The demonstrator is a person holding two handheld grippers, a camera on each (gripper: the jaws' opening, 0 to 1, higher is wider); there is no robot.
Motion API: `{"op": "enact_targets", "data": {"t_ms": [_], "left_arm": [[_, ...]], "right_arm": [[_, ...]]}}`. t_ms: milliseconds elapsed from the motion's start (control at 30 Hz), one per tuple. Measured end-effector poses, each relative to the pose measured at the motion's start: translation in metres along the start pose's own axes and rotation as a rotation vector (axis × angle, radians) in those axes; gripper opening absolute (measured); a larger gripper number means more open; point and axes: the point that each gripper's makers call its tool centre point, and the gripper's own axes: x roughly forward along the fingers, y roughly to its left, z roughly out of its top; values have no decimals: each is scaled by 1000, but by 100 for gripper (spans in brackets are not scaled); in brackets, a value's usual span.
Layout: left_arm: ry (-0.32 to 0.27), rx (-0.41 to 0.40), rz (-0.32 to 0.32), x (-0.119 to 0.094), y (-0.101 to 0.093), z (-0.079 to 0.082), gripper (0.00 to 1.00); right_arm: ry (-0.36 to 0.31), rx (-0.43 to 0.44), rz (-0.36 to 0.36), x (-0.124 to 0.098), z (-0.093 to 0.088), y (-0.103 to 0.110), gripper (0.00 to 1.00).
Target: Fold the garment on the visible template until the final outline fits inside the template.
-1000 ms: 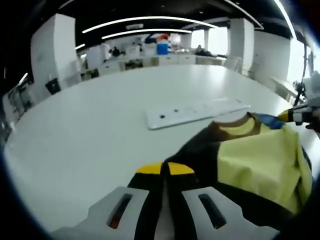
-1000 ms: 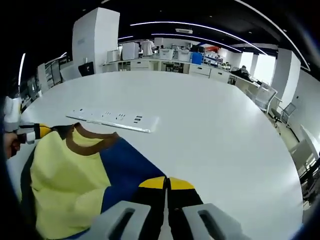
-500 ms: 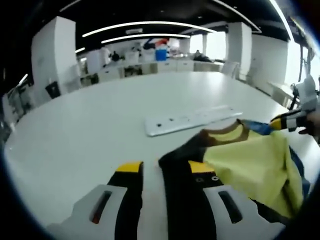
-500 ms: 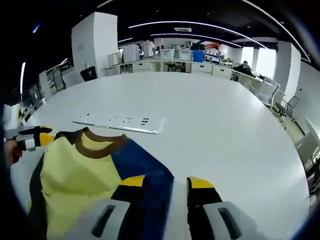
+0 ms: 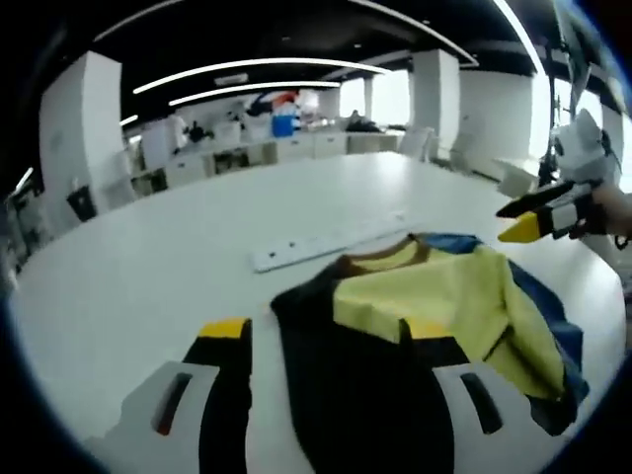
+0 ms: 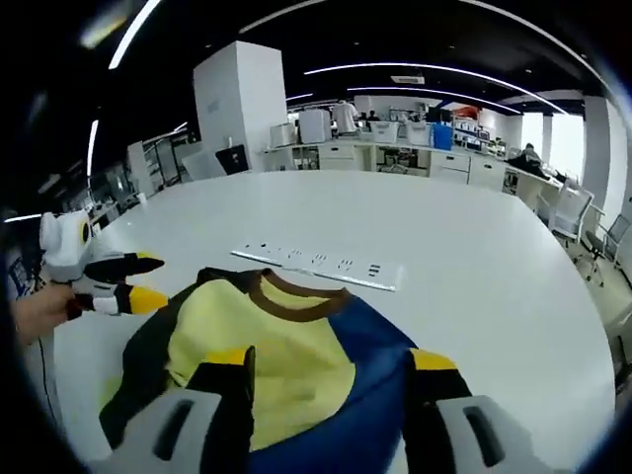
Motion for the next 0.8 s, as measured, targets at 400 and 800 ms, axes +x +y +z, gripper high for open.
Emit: {"op": "enact_targets", "data": {"t_ms": [400, 800], "left_arm": [[-18, -7, -131, -40, -42, 1, 71], [18, 54, -246, -69, -73, -25, 73]], "right_arm": [[36, -51, 121, -41, -22, 57, 73], [133, -167, 233, -65, -65, 108, 72]]}}
